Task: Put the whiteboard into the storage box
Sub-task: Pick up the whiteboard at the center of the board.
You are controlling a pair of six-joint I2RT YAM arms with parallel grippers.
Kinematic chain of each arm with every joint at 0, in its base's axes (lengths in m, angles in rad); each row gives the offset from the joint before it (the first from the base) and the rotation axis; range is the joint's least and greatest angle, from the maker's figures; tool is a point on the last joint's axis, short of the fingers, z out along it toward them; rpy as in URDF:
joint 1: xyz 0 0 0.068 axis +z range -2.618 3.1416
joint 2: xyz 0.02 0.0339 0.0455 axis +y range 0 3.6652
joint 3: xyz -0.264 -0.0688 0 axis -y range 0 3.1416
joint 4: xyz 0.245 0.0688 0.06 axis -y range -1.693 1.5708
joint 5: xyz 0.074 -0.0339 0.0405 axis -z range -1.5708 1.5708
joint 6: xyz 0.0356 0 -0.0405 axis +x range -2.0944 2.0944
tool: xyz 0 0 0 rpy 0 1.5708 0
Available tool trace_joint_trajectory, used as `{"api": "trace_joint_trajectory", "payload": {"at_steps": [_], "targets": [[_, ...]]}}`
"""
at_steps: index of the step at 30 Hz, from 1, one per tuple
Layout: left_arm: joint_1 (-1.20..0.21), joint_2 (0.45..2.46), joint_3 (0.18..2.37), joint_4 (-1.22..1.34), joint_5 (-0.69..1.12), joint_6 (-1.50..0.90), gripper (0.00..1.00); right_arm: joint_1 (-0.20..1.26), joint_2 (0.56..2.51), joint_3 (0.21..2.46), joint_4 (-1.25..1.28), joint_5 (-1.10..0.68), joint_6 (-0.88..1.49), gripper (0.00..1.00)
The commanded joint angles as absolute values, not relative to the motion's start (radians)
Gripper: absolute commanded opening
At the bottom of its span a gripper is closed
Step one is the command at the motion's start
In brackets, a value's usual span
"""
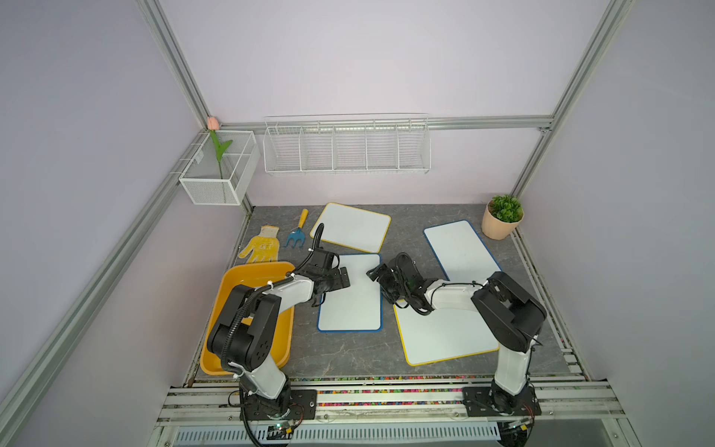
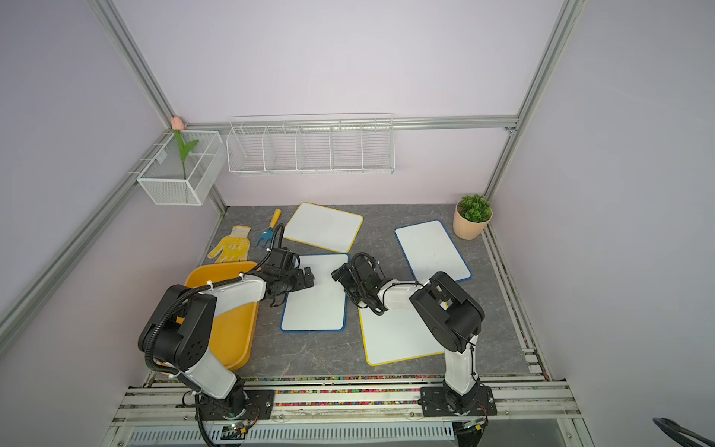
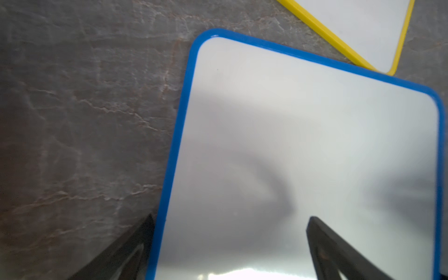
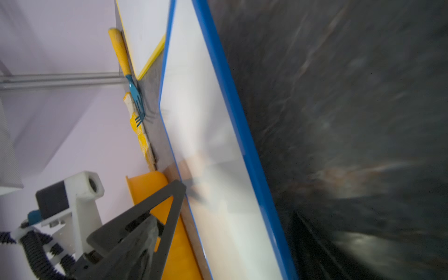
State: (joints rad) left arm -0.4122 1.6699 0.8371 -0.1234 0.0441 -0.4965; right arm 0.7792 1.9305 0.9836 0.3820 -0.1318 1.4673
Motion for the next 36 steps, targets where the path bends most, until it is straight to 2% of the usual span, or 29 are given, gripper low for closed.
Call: {"api": "trace_joint_trajectory", "payload": {"at_steps": [1,13,22,26,36], "targets": [[-0.463,1.735,0.779,-0.233,0.297,-0.552,0.99,0.828,2.012,0.962,0.359,-0.326,1.611,0.89],[-0.446,1.72,0.778,-0.259,0.262,-0.566,0.99,0.81,1.907,0.959,0.295,-0.203,1.423,0.89],[-0.446,1.709,0.79,-0.263,0.251,-0.588,0.99,0.808,1.828,0.851,0.474,-0.142,1.431,0.9],[-0.446,1.712,0.789,-0.259,0.25,-0.597,0.99,0.812,1.818,0.802,0.574,-0.125,1.45,0.95],[-0.446,1.702,0.779,-0.249,0.243,-0.618,0.98,0.831,1.711,0.697,0.664,0.017,1.409,0.97]]}}
